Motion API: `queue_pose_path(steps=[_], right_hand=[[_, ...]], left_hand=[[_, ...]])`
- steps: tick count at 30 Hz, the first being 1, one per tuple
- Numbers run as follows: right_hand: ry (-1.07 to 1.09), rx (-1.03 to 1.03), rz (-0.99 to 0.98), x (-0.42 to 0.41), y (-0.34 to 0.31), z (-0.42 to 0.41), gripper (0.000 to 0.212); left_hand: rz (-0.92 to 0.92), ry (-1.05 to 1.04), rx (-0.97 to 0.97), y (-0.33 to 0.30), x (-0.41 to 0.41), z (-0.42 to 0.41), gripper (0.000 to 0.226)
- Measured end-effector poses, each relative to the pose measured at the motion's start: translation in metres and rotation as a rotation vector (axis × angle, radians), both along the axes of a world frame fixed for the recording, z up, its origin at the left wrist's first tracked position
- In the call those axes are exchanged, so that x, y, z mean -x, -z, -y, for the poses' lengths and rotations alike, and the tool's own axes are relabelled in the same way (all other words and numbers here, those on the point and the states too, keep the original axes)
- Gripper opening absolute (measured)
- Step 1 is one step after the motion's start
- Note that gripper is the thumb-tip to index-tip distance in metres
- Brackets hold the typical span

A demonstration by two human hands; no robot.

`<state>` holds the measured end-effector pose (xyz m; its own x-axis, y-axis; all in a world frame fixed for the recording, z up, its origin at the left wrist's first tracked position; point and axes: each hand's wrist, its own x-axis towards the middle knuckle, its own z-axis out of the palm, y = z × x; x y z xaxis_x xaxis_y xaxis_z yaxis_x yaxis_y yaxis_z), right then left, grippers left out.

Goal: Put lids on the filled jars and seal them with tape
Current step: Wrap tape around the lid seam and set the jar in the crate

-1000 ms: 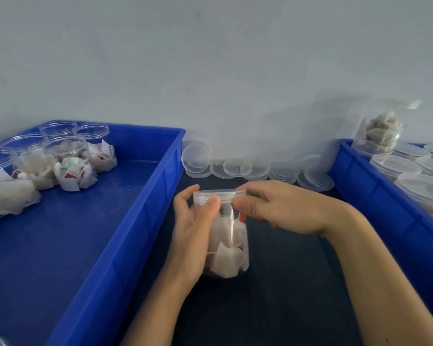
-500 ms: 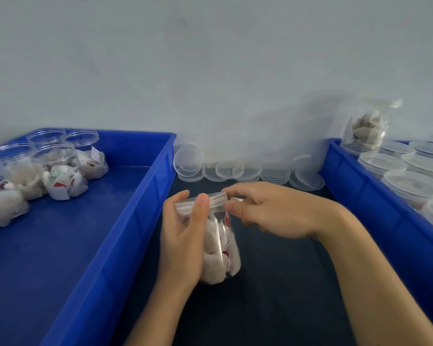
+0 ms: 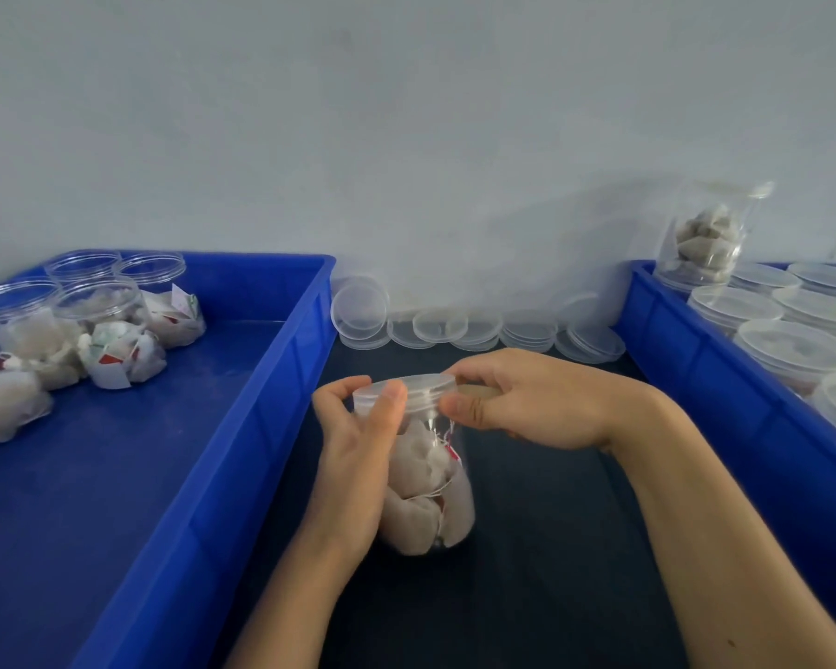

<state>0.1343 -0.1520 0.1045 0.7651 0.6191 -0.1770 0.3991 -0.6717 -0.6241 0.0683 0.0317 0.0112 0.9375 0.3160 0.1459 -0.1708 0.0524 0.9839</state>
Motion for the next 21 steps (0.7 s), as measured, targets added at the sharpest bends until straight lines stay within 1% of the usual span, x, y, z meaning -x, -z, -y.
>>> queue_pose_path(steps=[3,4,6,7,8,11,15,19,21], right_hand=[[0.033,0.025,0.047,0.001,-0.001,-0.001,0.040],[0.028,0.033,0.072,0.001,-0.001,-0.003,0.042],[0.024,0.036,0.110,0.004,-0.001,-0.008,0.036],[0.027,0.040,0.109,0.005,-0.002,-0.009,0.035],[0.024,0.048,0.101,0.006,-0.002,-0.009,0.036],[0.022,0.080,0.059,0.011,-0.005,-0.006,0.042],[0.039,0.126,0.092,0.016,-0.007,-0.004,0.041],[0.060,0.109,0.081,0.018,-0.007,-0.002,0.044],[0.073,0.097,0.070,0.018,-0.006,-0.002,0.044]], left_hand=[[0.052,-0.107,-0.105,0.000,0.001,0.006,0.069],[0.069,-0.108,-0.127,0.000,0.001,0.007,0.072],[0.076,-0.073,-0.149,0.000,0.000,0.010,0.083],[0.064,-0.059,-0.135,0.001,0.000,0.009,0.086],[0.055,-0.038,-0.108,0.002,0.000,0.008,0.084],[0.050,0.035,-0.068,0.001,0.000,0.003,0.069],[0.039,0.087,-0.132,-0.003,0.002,-0.005,0.052],[0.028,0.142,-0.069,-0.006,0.004,-0.008,0.033],[0.031,0.164,-0.038,-0.006,0.004,-0.008,0.033]])
